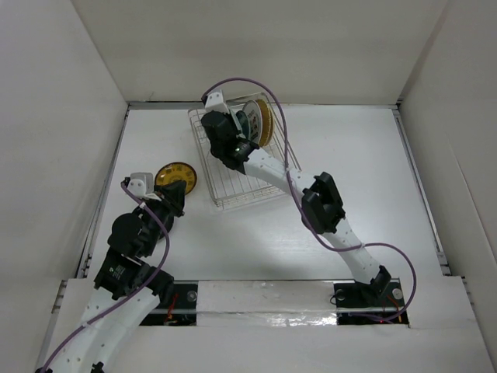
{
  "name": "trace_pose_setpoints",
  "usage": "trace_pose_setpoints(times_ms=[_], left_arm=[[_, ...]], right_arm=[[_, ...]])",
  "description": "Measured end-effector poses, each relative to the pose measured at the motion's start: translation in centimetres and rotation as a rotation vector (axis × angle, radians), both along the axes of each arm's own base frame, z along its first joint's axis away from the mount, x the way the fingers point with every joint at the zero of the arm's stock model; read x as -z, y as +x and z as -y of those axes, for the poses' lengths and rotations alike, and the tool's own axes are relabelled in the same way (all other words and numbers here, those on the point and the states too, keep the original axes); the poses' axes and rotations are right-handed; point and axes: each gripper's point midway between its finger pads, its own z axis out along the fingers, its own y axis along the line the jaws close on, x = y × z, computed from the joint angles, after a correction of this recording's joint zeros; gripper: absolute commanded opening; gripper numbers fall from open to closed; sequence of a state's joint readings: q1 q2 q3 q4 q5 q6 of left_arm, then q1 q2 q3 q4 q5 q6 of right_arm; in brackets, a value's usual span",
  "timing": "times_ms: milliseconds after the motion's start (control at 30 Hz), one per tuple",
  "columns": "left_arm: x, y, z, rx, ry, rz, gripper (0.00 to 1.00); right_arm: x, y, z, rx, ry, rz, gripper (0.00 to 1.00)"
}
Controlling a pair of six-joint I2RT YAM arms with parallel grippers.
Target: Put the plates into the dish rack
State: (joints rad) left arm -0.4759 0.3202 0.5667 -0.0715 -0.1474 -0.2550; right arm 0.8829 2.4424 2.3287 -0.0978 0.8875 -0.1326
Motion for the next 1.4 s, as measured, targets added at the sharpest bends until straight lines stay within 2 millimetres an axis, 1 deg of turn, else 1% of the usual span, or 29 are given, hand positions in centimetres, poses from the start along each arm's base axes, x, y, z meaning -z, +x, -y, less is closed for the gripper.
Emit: trace_pose_setpoints(times_ms=[133, 233, 300, 400, 500, 567, 767, 833, 867, 933, 967, 1033, 1100, 1167, 1200, 1233, 1267, 1300, 1333, 1367, 1400], left_arm=[[0.2, 0.1, 0.0, -0.001, 0.004, -0.007, 0.09], [0.3, 0.2, 0.0, -0.003, 0.005, -0.01, 0.09], [0.3, 0.2, 0.0, -0.004, 0.005, -0.01, 0.09], [0.3, 0.2, 0.0, -0.006, 0.005, -0.011, 0.09], [0.3, 0.2, -0.1, -0.01, 0.005, -0.011, 0.09], [0.3, 0.3, -0.1, -0.013, 0.005, -0.011, 0.09], [0.3, 0.3, -0.3, -0.023, 0.005, -0.012, 0.09], [0.3, 0.4, -0.4, -0.028, 0.006, -0.012, 0.09], [0.3, 0.4, -0.4, -0.031, 0.006, -0.013, 0.09], [0.4, 0.5, -0.5, -0.039, 0.007, -0.016, 0.09], [0.4, 0.5, -0.6, -0.042, 0.008, -0.017, 0.09], [0.5, 0.6, -0.7, -0.05, 0.009, -0.02, 0.09], [0.5, 0.7, -0.9, -0.065, 0.01, -0.019, 0.08], [0.4, 0.7, -1.4, -0.086, 0.008, -0.015, 0.08], [0.2, 0.7, -1.6, -0.096, 0.004, -0.009, 0.08], [0.0, 0.6, -2.0, -0.111, 0.0, -0.001, 0.08], [-0.2, 0.5, -2.4, -0.13, -0.007, 0.009, 0.08], [-0.6, 0.4, -2.8, -0.147, -0.015, 0.022, 0.08], [-0.9, 0.2, -3.4, -0.169, -0.024, 0.035, 0.0], [-1.3, 0.0, -3.8, -0.188, -0.035, 0.05, 0.0], [-1.7, -0.3, -4.4, -0.208, -0.046, 0.066, 0.0]], right_arm=[[-1.8, 0.0, 1.1, 0.035, 0.008, 0.031, 0.0], [-2.8, 0.1, 1.5, 0.05, 0.029, 0.051, 0.0], [-2.9, 0.2, 1.7, 0.054, 0.031, 0.049, 0.0], [-2.4, 0.4, 1.7, 0.048, 0.047, 0.034, 0.0], [-1.6, 0.5, 1.4, 0.04, 0.055, 0.018, 0.0], [-0.6, 0.6, 1.0, 0.034, 0.056, 0.006, 0.0], [3.9, 1.0, 0.1, 0.013, 0.014, -0.058, 0.0], [5.0, 1.0, 0.0, 0.008, 0.001, -0.075, 0.0], [5.3, 1.0, -0.1, 0.004, -0.003, -0.082, 0.11], [5.5, 1.0, -0.3, -0.004, 0.004, -0.087, 0.3], [5.3, 0.9, -0.5, -0.016, 0.017, -0.087, 0.44], [5.1, 0.5, -0.8, -0.045, 0.042, -0.098, 0.53], [4.6, -0.6, -1.2, -0.095, 0.056, -0.117, 0.62], [3.1, -2.1, -1.7, -0.155, 0.085, -0.123, 0.67], [2.2, -3.0, -2.1, -0.185, 0.101, -0.12, 0.67], [1.0, -4.1, -2.6, -0.22, 0.12, -0.113, 0.65], [-0.4, -5.3, -3.2, -0.26, 0.145, -0.104, 0.5], [-1.7, -6.6, -4.1, -0.307, 0.173, -0.097, 0.38], [-3.1, -8.1, -5.1, -0.357, 0.208, -0.091, 0.25], [-4.3, -9.7, -6.2, -0.412, 0.246, -0.083, 0.03], [-5.1, -11.5, -7.2, -0.467, 0.277, -0.084, 0.0]])
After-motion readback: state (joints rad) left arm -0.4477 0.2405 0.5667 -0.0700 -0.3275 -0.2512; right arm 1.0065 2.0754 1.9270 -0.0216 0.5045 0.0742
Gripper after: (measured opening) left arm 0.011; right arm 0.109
